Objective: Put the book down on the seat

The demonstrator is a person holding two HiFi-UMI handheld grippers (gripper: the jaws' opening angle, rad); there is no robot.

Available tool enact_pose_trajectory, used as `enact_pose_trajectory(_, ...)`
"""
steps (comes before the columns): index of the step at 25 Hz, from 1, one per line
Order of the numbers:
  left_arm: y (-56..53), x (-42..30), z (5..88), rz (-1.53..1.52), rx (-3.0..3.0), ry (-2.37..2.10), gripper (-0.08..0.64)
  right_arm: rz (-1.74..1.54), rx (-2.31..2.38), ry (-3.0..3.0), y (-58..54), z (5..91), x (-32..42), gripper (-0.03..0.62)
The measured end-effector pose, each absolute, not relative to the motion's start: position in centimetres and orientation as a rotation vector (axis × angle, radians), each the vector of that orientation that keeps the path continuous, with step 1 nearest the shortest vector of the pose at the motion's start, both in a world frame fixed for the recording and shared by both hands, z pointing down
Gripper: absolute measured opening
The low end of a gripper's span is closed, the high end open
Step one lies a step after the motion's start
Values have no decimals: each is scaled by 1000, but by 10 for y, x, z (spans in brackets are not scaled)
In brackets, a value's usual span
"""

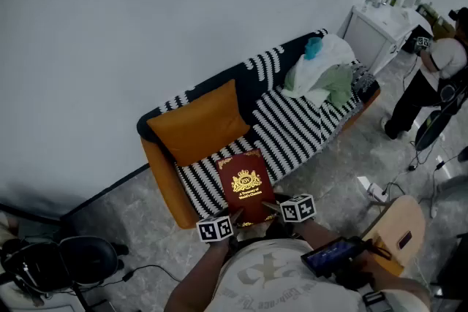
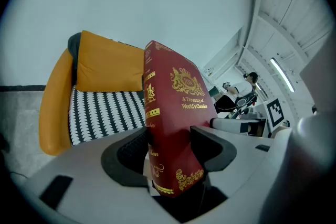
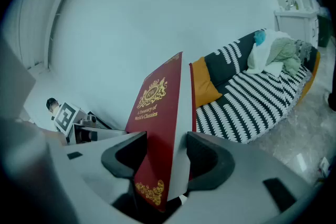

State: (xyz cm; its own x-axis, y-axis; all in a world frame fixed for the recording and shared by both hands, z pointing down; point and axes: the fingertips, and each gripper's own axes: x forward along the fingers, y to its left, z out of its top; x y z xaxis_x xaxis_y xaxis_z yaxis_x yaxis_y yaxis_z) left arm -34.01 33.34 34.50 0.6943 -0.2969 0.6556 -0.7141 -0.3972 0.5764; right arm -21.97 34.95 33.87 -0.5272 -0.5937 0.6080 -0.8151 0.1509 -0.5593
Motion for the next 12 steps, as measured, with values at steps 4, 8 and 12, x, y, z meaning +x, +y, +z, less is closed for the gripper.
enact_pose_trajectory(4, 360, -326, 337, 573, 2003, -755, 261, 1301, 1408, -2195, 377, 329, -205, 250)
enact_pose_trajectory(8, 372, -319, 331, 565, 2015, -740, 259, 1294, 1447, -2208, 390, 322, -197, 250)
enact_pose_trajectory(12, 375, -323, 328, 562, 2024, -733, 261, 1294, 1463, -2221, 395, 317, -201, 250)
